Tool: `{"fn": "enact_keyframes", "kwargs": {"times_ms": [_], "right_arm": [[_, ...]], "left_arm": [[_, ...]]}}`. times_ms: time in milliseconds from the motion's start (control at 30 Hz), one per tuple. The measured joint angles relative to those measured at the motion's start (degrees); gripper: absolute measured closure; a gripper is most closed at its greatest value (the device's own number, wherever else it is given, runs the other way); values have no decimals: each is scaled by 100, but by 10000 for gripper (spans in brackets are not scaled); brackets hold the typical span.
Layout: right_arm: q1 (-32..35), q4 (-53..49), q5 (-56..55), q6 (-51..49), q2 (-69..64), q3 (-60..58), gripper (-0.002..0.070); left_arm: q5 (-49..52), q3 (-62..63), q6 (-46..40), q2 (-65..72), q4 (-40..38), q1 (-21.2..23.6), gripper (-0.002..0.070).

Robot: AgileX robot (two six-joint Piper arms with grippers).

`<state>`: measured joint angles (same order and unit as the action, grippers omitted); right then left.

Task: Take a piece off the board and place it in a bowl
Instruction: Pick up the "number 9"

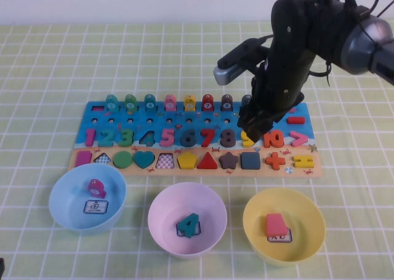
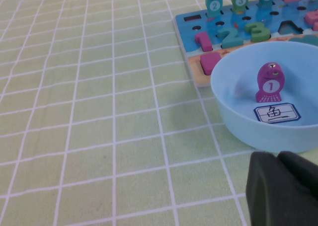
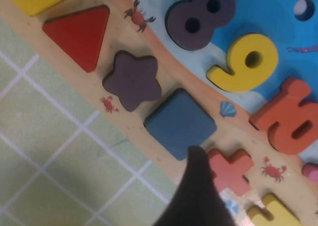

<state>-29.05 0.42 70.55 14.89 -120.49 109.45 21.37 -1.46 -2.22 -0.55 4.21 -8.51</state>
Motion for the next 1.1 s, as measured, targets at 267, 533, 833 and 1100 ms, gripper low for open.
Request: {"fn": "enact_keyframes", "kwargs": {"times_ms": [267,533,833,1100], "right_arm": [[0,31,0,-230,-17,34,222],[0,49,3,-245,-455,571,222],[0,106,3,-226,-933,1044,222],[0,96,3,-164,-1134,1068,225]], "left_arm": [[0,0,0,0,0,0,680],[0,0,0,0,0,0,680],[0,0,0,0,0,0,680],[0,0,0,0,0,0,680]]}}
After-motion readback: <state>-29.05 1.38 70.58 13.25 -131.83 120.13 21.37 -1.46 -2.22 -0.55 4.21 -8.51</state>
